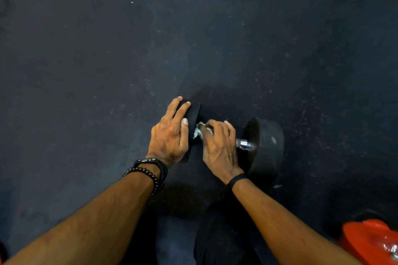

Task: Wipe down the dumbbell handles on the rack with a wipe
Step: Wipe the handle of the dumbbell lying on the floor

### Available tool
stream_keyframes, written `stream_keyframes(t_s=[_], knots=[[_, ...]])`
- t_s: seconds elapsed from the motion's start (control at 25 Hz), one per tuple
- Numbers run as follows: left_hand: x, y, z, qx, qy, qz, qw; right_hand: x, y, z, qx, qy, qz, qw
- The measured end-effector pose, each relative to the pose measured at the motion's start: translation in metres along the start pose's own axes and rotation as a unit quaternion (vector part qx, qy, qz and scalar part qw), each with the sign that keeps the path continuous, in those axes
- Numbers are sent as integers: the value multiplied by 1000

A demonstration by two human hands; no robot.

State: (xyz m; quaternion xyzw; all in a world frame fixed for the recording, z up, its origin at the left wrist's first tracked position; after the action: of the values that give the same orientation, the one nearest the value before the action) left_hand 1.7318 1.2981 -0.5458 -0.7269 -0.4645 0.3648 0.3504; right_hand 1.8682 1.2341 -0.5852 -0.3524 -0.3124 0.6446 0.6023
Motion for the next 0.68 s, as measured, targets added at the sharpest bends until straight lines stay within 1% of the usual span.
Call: stream_keyframes(t_s=[0.08,0.2,0.24,0.32,0.36,0.4,0.48,0.56,0.6,0.68], knots=[[-1,0,0,-3,10,-15,1000,-14,-2,16,-51,3,36,998],[1,3,-1,-11,21,-20,1000,-19,-1,34,-136,49,161,976],[1,3,1,-12,25,-24,999,-6,0,34,-147,68,189,969],[0,4,2,-18,24,-28,999,24,1,29,-100,123,235,959],[-3,4,2,-24,25,-26,999,26,0,29,-89,135,237,958],[-6,4,1,-28,27,-24,999,21,-1,32,-96,127,227,961],[-9,5,3,-27,31,-29,999,-6,-8,43,-145,94,218,960],[-8,6,7,-25,29,-39,999,-16,-10,49,-188,75,238,950],[-9,6,9,-24,29,-42,998,-7,-8,44,-167,76,257,949],[-12,8,7,-27,31,-41,998,28,-4,30,-51,156,294,942]])
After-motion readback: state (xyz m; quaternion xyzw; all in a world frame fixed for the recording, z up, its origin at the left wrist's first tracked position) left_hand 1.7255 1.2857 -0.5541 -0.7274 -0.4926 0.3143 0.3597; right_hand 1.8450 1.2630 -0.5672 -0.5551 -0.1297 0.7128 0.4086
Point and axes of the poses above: each hand's wrist, its own x-axis towards the middle knuckle, its own y-axis out of the palm, z = x × y, the point moved 3 cm from there along x, towards the middle knuckle, and after that the axes turned 6 degrees about x, right-handed, at the moved point
